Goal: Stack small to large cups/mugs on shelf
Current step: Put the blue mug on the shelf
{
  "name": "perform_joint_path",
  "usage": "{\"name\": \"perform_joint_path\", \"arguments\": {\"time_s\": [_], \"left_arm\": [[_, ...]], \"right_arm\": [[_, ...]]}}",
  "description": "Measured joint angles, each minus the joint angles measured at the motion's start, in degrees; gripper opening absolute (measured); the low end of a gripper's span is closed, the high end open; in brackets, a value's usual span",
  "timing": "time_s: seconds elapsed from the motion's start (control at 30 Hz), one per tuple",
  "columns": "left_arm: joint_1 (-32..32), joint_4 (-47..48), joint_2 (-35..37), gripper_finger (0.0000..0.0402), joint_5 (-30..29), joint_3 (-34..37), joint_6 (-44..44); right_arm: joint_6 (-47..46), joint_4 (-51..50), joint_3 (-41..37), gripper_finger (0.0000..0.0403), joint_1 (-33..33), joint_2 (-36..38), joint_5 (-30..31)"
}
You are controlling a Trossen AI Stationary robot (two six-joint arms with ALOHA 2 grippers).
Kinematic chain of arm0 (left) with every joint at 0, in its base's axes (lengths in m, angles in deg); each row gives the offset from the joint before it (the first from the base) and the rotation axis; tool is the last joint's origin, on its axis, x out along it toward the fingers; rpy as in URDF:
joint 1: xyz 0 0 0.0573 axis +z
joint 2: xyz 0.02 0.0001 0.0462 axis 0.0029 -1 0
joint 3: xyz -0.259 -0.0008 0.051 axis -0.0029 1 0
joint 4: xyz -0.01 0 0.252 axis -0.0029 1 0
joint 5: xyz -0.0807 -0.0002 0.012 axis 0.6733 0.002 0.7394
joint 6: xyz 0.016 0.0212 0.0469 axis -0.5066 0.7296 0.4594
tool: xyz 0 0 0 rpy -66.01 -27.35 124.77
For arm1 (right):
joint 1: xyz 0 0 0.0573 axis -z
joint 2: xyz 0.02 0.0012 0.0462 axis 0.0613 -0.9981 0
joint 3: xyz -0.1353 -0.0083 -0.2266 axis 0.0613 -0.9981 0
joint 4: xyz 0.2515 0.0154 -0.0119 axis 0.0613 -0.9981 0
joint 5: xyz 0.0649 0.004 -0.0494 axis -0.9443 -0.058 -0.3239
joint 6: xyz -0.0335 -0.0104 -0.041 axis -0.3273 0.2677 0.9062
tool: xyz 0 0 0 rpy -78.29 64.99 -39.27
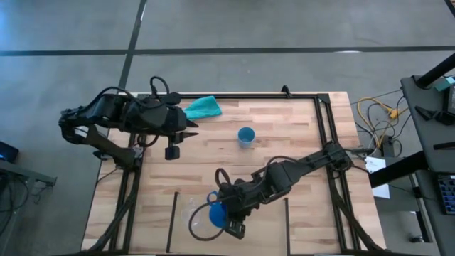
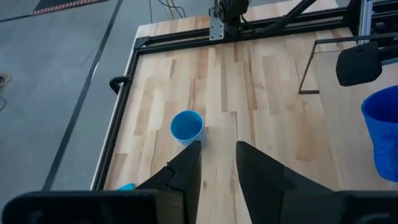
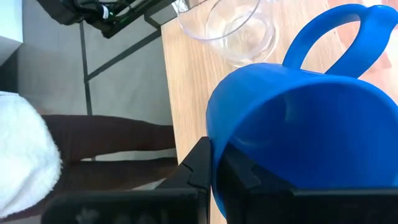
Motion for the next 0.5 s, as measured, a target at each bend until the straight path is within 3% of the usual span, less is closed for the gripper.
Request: {"name": "perform_joint_path", "arguments": {"time_s": [0.5], "left_arm": [[0.0,-0.1,-1.2,0.0086,0.0,0.0,0.1]], "right_arm": [[2.5,-5.1,0.1,0.0011,-1.2,0.2,-5.0]]}}
